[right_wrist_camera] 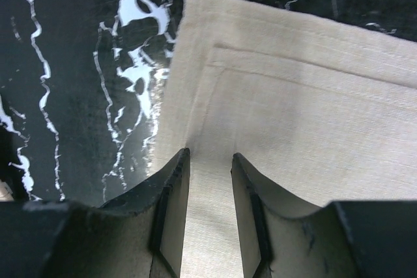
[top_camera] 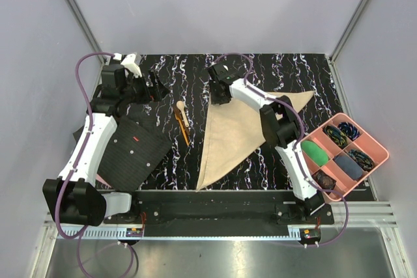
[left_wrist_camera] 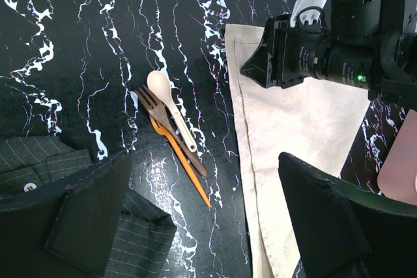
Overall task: Fold the napkin, place the utensils inside, and roll it up
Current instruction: Fold the napkin
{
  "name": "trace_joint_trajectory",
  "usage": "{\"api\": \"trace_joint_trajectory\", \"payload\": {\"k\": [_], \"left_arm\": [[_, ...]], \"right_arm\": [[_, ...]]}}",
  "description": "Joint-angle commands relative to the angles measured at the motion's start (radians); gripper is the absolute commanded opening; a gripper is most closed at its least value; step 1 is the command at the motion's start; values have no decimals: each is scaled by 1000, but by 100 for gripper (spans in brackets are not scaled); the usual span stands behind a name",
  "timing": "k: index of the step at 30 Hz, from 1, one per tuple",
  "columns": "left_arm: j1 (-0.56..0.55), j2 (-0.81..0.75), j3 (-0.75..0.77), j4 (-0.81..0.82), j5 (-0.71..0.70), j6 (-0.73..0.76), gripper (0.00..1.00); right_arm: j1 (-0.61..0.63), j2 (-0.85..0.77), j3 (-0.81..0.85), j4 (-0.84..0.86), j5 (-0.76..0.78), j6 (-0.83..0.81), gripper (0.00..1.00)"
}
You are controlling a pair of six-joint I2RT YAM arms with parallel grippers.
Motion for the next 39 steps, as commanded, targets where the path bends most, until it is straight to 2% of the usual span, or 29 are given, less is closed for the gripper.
{"api": "trace_joint_trajectory", "payload": {"k": [1,6,10,13,14,19,29,39], "left_arm": [[4,-27,-2,49,24,1,98],[4,-29,-2,48,22,1,98],[3,-27,-2,48,21,3,98],[4,-27,-2,49,22,1,98],[4,-27,-2,48,22,1,98],[4,-29,-2,48,24,-1,98],[3,-26,-2,49,31,-2,98],[3,-30,-2,48,34,-4,98]], "right_arm": [[33,29,68,-36,36,-22,41],[42,49,94,-53,39,-27,41],[40,66,111,-69,63,-36,37],[42,72,111,-78,60,-37,30],[40,71,110,-76,59,-37,24],[42,67,119,-78,57,-37,13],[42,0,146,-95,94,-41,13],[42,32,249,-130,120,-54,11]]}}
